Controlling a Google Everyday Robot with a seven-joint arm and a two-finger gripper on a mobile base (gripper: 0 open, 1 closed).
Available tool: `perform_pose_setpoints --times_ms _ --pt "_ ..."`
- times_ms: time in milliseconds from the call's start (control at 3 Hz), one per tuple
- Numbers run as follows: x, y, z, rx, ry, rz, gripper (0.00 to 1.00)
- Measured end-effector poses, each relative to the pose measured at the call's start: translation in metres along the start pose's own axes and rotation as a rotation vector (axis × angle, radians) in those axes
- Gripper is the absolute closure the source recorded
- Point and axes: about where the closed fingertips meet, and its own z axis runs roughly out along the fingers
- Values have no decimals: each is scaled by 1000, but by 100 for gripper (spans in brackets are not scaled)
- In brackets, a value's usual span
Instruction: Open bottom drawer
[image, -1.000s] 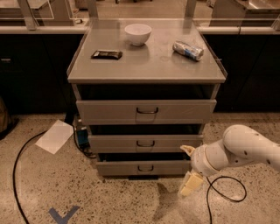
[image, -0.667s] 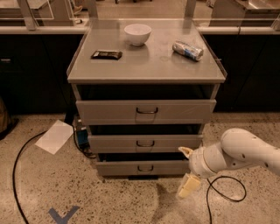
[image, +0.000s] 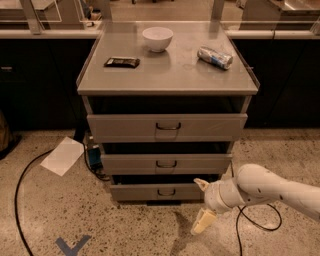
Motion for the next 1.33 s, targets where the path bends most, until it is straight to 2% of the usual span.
perform_pose_setpoints --times_ms 333,667,1000,1333 --pt "27 -12 45 -16 13 16 0" --pt "27 -9 48 -19 5 8 0" --pt "47 -7 69 -45 -20 19 0" --pt "77 -4 108 -95 -37 33 0"
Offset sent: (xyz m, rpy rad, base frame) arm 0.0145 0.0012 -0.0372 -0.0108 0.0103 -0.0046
